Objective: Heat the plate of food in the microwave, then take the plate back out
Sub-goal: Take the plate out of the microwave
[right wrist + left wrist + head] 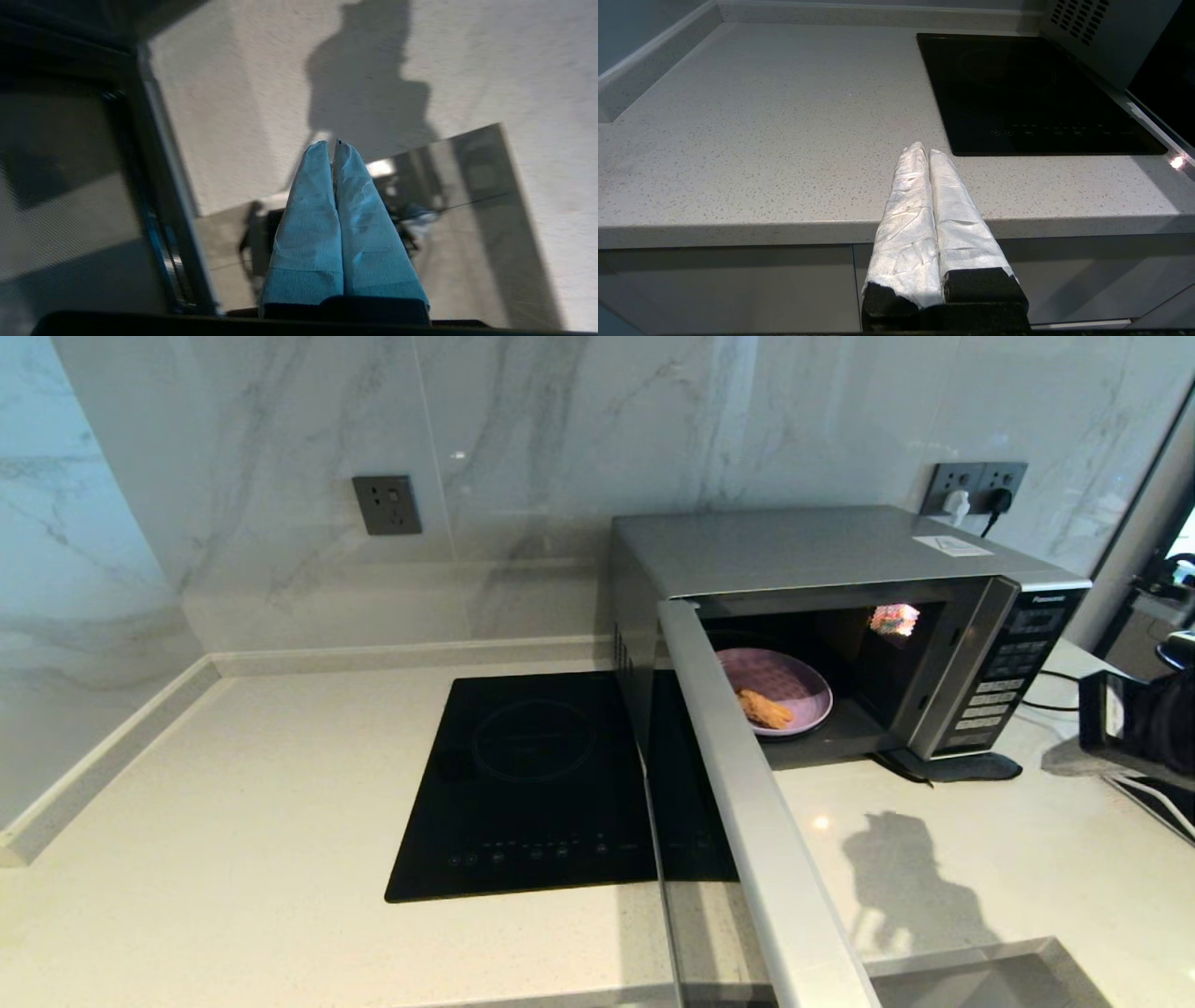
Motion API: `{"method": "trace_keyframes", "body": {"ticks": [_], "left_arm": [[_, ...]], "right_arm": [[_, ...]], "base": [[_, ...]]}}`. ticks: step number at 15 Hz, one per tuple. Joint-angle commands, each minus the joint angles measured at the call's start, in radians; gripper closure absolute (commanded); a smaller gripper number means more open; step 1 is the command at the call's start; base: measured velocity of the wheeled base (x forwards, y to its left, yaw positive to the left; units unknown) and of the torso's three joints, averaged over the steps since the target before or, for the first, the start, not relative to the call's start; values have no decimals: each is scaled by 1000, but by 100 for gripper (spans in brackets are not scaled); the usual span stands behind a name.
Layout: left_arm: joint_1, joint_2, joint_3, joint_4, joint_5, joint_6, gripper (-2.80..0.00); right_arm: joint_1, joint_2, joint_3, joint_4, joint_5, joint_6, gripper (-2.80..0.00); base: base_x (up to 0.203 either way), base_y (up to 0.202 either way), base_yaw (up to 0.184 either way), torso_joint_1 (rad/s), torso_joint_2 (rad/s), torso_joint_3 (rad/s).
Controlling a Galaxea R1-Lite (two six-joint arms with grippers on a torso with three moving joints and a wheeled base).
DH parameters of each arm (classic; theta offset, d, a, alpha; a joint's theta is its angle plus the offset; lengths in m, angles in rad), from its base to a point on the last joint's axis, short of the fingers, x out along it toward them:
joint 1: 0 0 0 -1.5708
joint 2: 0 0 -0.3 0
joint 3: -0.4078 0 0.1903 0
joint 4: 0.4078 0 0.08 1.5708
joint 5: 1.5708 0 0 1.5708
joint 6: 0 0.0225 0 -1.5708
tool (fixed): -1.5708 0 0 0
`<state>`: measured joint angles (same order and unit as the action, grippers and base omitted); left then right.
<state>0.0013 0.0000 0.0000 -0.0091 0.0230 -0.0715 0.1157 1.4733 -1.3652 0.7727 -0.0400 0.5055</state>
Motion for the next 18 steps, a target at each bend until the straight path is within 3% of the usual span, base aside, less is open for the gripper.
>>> {"method": "trace_keyframes", "body": {"ticks": [1, 4, 5, 10, 14, 18], "left_arm": [[0, 2, 0, 0, 0, -1, 0], [0, 2, 0, 0, 0, -1, 0], [0, 2, 0, 0, 0, -1, 0], [0, 2, 0, 0, 0, -1, 0], [0, 2, 0, 0, 0, -1, 0], [0, 2, 0, 0, 0, -1, 0]], "right_arm": [[1, 84, -35, -19, 34, 120, 0], [1, 172, -92, -24, 80, 198, 0], [1, 202, -121, -26, 93, 213, -280], [1, 323, -189, -81, 178, 240, -280], [13, 434, -251, -197, 174, 391, -280], [15, 513, -270, -216, 163, 451, -280]], "base": [[0, 0, 0, 0, 0, 0], [0, 0, 0, 0, 0, 0], [0, 0, 0, 0, 0, 0], [0, 0, 0, 0, 0, 0], [0, 0, 0, 0, 0, 0], [0, 0, 0, 0, 0, 0]]}}
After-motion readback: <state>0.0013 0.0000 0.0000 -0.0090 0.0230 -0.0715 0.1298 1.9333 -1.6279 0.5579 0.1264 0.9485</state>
